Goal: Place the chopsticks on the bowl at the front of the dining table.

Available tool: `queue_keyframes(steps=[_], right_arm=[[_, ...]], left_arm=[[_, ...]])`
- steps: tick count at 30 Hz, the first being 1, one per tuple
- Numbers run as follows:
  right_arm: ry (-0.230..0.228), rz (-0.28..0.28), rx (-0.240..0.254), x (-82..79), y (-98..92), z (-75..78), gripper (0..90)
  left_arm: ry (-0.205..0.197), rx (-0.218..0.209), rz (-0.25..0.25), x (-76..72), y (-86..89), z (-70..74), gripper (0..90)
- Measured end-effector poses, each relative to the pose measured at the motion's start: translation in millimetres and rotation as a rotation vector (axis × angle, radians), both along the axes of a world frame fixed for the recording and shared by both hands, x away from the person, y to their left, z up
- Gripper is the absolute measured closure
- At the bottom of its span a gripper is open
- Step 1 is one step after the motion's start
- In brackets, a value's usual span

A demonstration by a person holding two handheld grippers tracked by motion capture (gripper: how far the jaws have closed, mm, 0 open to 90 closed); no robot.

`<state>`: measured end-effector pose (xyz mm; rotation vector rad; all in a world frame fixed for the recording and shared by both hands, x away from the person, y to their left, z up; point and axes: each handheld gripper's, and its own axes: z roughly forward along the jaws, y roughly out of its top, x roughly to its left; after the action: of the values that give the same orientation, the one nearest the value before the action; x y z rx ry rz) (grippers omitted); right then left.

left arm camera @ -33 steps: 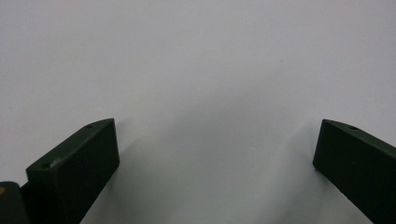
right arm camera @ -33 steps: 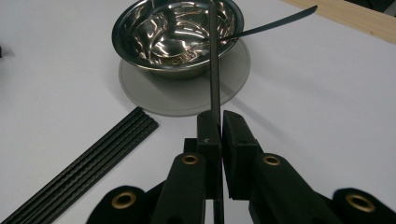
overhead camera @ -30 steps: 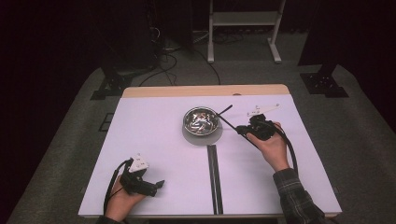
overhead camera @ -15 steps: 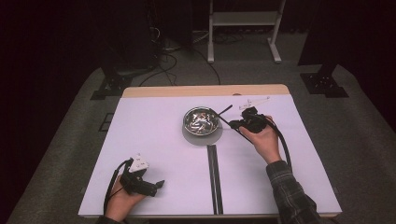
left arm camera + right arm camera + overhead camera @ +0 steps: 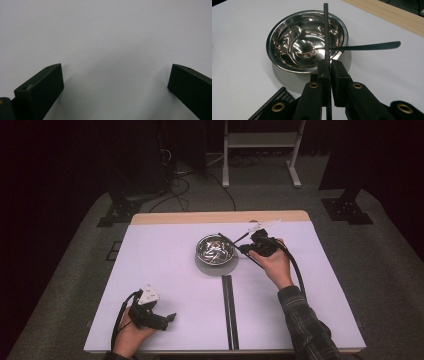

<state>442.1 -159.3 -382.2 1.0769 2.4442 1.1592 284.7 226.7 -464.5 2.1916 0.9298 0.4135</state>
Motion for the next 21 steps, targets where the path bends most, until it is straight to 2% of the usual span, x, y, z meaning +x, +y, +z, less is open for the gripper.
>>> queue_keyframes(steps=[6, 21], right_arm=[[0.012, 0.002, 0.021, 8.6, 7.9, -1.0, 85.4], [0.022, 0.010, -0.005, 31.9, 31.2, -3.5, 85.4]], left_arm=[[0.000, -0.001, 0.000, 0.0, -0.1, 0.0, 0.0], [0.000, -0.002, 0.001, -0.1, -0.1, -0.1, 0.0]])
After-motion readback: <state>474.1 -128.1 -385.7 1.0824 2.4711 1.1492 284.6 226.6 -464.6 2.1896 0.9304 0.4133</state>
